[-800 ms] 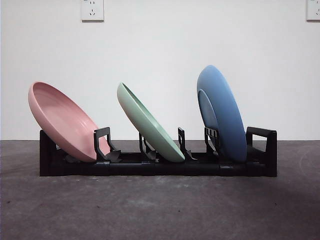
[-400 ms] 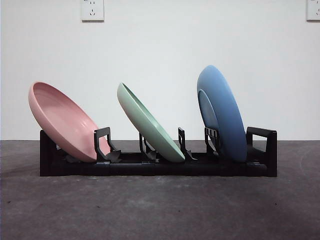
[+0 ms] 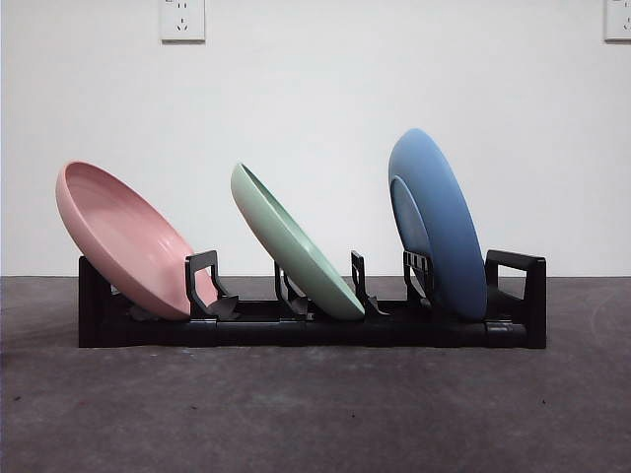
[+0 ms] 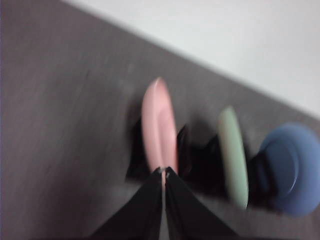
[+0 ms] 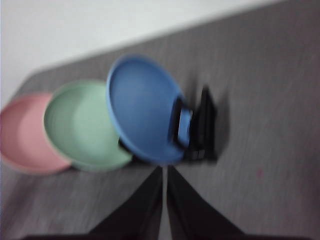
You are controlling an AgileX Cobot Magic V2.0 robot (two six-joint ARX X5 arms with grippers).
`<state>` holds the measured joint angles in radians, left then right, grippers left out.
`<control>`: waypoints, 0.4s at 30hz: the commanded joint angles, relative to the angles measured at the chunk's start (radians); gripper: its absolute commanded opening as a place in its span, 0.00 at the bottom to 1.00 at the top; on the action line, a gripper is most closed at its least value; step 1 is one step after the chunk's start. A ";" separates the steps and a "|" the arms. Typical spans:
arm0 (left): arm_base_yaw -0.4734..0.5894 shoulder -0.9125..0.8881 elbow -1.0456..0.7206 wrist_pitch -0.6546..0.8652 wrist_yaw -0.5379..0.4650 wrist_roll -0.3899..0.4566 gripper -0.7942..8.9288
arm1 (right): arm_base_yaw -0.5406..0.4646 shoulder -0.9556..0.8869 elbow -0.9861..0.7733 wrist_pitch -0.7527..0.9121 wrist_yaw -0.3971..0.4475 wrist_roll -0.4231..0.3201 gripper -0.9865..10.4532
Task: Place the plate
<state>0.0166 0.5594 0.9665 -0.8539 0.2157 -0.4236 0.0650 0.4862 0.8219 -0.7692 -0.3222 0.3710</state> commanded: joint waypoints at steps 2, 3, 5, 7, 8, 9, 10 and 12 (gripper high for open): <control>0.002 0.091 0.130 -0.175 0.007 0.057 0.09 | 0.004 0.096 0.108 -0.125 -0.035 -0.016 0.10; 0.002 0.114 0.159 -0.217 0.007 0.057 0.09 | 0.005 0.122 0.134 -0.155 -0.042 -0.025 0.10; 0.001 0.155 0.208 -0.285 0.007 0.063 0.09 | 0.005 0.166 0.179 -0.203 -0.048 -0.051 0.10; 0.001 0.190 0.248 -0.331 0.007 0.088 0.09 | 0.005 0.206 0.219 -0.235 -0.048 -0.093 0.10; 0.001 0.201 0.260 -0.339 0.007 0.100 0.11 | 0.005 0.220 0.232 -0.241 -0.049 -0.109 0.10; 0.001 0.211 0.274 -0.343 0.007 0.101 0.19 | 0.005 0.237 0.250 -0.250 -0.049 -0.127 0.11; 0.001 0.213 0.279 -0.340 0.007 0.100 0.33 | 0.005 0.256 0.266 -0.257 -0.049 -0.129 0.17; 0.001 0.211 0.280 -0.336 0.007 0.098 0.47 | 0.005 0.282 0.281 -0.258 -0.048 -0.148 0.31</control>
<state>0.0166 0.7689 1.2224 -1.1980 0.2161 -0.3397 0.0654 0.7628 1.0847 -1.0313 -0.3672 0.2501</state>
